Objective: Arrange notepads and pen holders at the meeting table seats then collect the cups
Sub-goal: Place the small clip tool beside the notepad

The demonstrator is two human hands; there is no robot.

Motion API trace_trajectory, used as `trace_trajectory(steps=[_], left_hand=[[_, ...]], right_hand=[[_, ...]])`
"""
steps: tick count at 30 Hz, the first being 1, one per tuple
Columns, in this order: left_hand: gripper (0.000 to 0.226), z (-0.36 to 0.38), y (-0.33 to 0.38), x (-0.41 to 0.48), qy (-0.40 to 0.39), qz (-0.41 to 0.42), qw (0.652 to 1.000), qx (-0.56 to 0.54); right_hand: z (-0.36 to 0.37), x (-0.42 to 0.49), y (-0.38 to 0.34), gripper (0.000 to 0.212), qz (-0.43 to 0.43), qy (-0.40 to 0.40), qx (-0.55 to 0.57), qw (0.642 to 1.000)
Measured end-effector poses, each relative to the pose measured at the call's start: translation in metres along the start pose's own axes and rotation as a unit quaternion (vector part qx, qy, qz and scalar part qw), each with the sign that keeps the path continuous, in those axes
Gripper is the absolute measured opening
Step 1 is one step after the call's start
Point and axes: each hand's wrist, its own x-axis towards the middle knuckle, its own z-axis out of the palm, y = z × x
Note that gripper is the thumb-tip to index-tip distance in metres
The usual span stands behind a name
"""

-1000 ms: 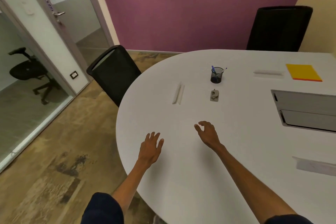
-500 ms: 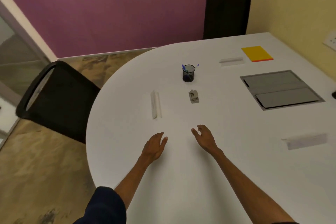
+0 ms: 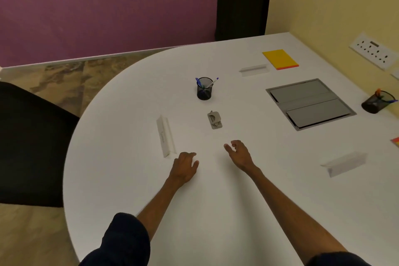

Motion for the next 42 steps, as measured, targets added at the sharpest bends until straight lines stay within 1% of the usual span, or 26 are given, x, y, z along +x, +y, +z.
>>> trace_trajectory(steps=[3, 8, 10, 14, 16, 18, 21, 23, 25, 28, 32, 36, 39, 42], left_hand=[[0.043, -0.005, 0.0, 0.038, 0.004, 0.014, 1.0, -0.005], [0.043, -0.006, 0.006, 0.105, 0.005, 0.038, 0.999, -0.018], [0.05, -0.007, 0.008, 0.132, -0.002, 0.039, 0.999, -0.027], [0.077, -0.011, 0.013, 0.187, -0.034, 0.046, 0.998, -0.003], [0.083, -0.01, 0.016, 0.214, -0.037, 0.055, 0.998, 0.016], [0.082, -0.008, 0.019, 0.238, -0.035, 0.068, 0.997, 0.028], [0.079, 0.0, 0.022, 0.265, -0.042, 0.102, 0.993, 0.04], [0.08, 0.005, 0.024, 0.277, -0.062, 0.118, 0.989, 0.06], [0.075, 0.009, 0.024, 0.288, -0.069, 0.124, 0.987, 0.071], [0.056, 0.011, 0.024, 0.294, -0.037, 0.128, 0.99, 0.052], [0.04, 0.014, 0.018, 0.279, -0.011, 0.125, 0.992, 0.01], [0.029, 0.021, 0.01, 0.246, 0.02, 0.122, 0.991, -0.048], [0.034, 0.018, 0.012, 0.22, 0.022, 0.118, 0.991, -0.067], [0.036, 0.009, 0.022, 0.19, -0.005, 0.092, 0.986, -0.141]], right_hand=[[-0.003, 0.032, -0.004, 0.053, 0.002, 0.004, -0.001, 1.0], [-0.002, 0.095, -0.005, 0.055, 0.014, 0.002, 0.033, 0.999], [0.0, 0.12, -0.002, 0.055, 0.024, -0.004, 0.037, 0.999], [0.01, 0.165, 0.005, 0.056, 0.025, -0.01, 0.037, 0.999], [0.017, 0.185, 0.009, 0.059, 0.024, -0.016, 0.037, 0.999], [0.026, 0.202, 0.014, 0.064, 0.025, -0.022, 0.031, 0.999], [0.039, 0.219, 0.022, 0.076, 0.011, -0.03, -0.023, 0.999], [0.046, 0.226, 0.026, 0.083, 0.0, -0.034, -0.095, 0.995], [0.054, 0.231, 0.026, 0.085, -0.011, -0.032, -0.164, 0.986], [0.064, 0.232, 0.024, 0.083, -0.012, -0.002, -0.203, 0.979], [0.069, 0.222, 0.027, 0.067, -0.029, 0.037, -0.205, 0.978], [0.061, 0.202, 0.031, 0.059, -0.055, -0.005, -0.186, 0.981], [0.044, 0.18, 0.033, 0.056, -0.061, -0.047, -0.134, 0.988], [0.024, 0.152, 0.034, 0.056, -0.071, -0.084, -0.057, 0.992]])
